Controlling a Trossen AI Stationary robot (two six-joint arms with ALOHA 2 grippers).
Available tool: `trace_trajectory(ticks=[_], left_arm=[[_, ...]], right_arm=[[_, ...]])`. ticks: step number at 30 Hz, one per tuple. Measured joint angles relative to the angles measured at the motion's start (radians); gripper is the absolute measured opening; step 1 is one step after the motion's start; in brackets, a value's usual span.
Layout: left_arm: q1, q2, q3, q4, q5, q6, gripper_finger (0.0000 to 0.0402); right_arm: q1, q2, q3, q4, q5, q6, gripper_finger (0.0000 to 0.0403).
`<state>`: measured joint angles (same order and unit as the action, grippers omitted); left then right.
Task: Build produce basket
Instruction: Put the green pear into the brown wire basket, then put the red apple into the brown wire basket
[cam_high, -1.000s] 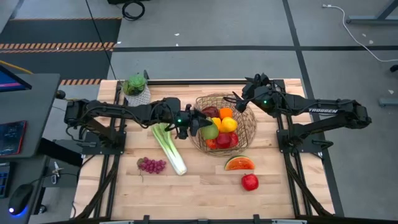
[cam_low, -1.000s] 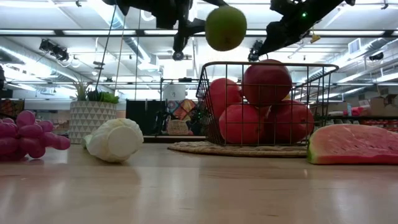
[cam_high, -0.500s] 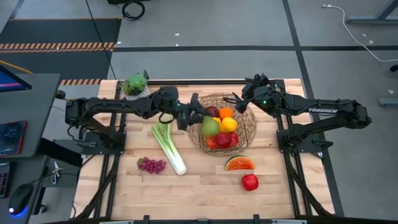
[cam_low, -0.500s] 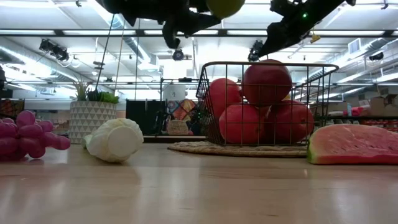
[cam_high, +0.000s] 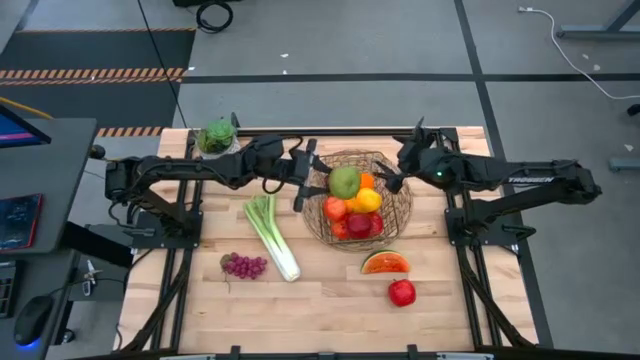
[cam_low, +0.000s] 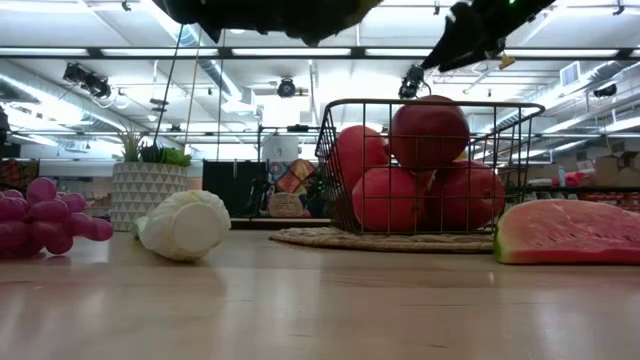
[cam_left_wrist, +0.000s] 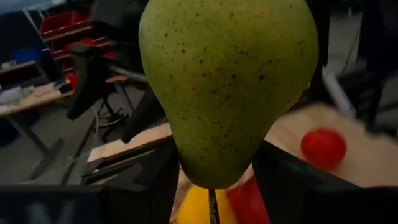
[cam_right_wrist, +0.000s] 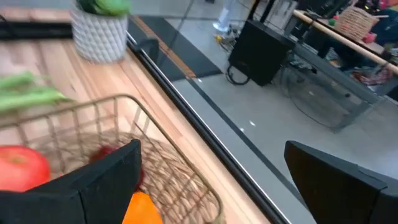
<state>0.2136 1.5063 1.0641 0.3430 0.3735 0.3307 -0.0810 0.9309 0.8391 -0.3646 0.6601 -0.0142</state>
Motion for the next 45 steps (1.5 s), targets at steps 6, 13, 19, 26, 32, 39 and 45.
trace_trajectory(ticks=[6, 13, 19, 26, 32, 39, 45], left_arm=[[-0.025, 0.0, 0.0, 0.142, 0.0, -0.173, 0.0198], [-0.05, 0.009, 0.0, 0.224, 0.001, -0.276, 0.0208], [-0.034, 0.105, -0.001, 0.42, 0.137, -0.449, 0.0202], [0.018, 0.195, 0.0, 0.504, 0.135, -0.563, 0.0207], [0.048, 0.224, -0.011, 0.181, 0.083, -0.474, 0.0204], [0.042, 0.259, -0.011, 0.061, -0.009, -0.465, 0.02], [0.063, 0.254, -0.01, 0.132, -0.085, -0.556, 0.0201]], right_arm=[[0.054, -0.069, 0.0, -0.021, 0.0, 0.047, 0.0399], [0.084, -0.102, 0.0, -0.081, 0.0, 0.109, 0.0399], [0.102, -0.097, 0.0, -0.088, 0.0, 0.118, 0.0399], [0.123, -0.1, 0.0, -0.092, 0.002, 0.134, 0.0399], [0.128, -0.099, 0.0, -0.147, 0.004, 0.161, 0.0399], [0.128, -0.099, 0.0, -0.168, -0.014, 0.197, 0.0399], [0.111, -0.074, -0.027, -0.227, -0.06, 0.226, 0.0399]])
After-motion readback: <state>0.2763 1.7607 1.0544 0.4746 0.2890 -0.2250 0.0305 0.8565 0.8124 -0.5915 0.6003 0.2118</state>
